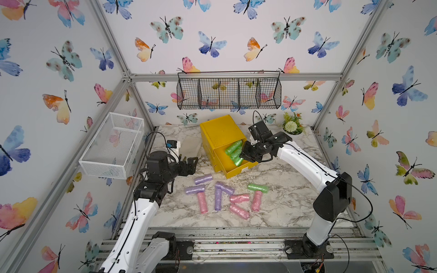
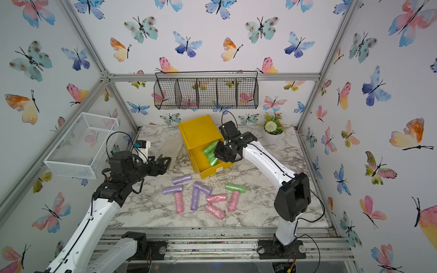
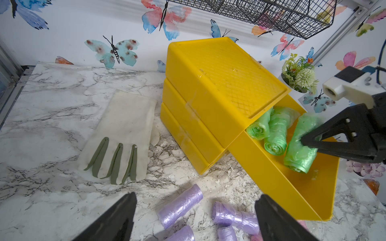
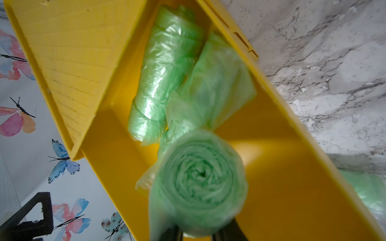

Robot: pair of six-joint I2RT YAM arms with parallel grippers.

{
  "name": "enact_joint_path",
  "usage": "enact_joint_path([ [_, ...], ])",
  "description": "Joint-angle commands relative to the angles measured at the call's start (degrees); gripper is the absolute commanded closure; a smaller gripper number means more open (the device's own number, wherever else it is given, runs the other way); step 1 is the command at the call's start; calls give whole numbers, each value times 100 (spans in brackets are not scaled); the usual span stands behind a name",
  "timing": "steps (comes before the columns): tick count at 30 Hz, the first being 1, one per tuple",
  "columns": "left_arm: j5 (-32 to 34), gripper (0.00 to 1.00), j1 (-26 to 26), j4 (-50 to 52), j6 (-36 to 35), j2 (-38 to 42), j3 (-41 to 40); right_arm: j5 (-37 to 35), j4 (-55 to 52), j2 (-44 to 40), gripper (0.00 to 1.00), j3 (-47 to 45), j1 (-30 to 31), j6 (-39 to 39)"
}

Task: Sort the rolls of trash bags by color and place them into the drawer
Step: Place the roll of trash bags in the drawer.

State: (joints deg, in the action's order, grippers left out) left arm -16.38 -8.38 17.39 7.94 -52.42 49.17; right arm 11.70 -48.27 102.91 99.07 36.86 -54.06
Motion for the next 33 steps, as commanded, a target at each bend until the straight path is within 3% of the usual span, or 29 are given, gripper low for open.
enact_joint_path([
  [1,48,6,-38,-69,-55,66,-47,-117,-130,53,76,122,40,115],
  [17,81,6,-32,-61,-48,68,-48,-204,-187,44,62,291,40,159],
  [33,94,6,-32,-62,-54,74,-48,-448,-453,47,59,982,40,201],
])
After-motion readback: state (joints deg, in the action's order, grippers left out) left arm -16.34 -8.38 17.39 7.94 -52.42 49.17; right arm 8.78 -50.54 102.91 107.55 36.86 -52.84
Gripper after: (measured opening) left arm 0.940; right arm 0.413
